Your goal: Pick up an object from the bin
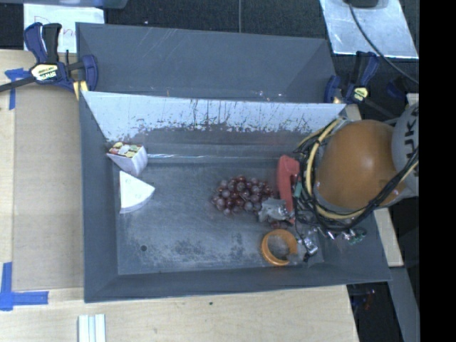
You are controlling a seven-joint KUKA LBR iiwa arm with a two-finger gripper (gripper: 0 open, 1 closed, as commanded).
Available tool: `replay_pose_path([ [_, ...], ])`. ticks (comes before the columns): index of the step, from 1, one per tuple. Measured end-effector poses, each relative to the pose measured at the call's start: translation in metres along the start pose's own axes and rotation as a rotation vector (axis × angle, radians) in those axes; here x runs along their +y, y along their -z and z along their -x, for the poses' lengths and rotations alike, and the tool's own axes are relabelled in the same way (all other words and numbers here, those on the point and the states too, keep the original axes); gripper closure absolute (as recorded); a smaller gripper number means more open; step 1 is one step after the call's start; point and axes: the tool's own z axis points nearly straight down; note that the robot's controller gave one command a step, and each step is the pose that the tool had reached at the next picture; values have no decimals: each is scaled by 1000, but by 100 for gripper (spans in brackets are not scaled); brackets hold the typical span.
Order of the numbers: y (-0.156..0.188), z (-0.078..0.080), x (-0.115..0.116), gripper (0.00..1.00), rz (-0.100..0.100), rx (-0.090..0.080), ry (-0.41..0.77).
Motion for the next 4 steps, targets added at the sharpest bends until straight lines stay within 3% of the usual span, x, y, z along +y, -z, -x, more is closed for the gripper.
replay_pose_path([
  [1, -24, 0, 4, 0, -3, -1, -320],
  [2, -37, 15, -38, 100, 7, 2, -95],
  [4, -33, 15, -37, 100, 7, 0, -94],
])
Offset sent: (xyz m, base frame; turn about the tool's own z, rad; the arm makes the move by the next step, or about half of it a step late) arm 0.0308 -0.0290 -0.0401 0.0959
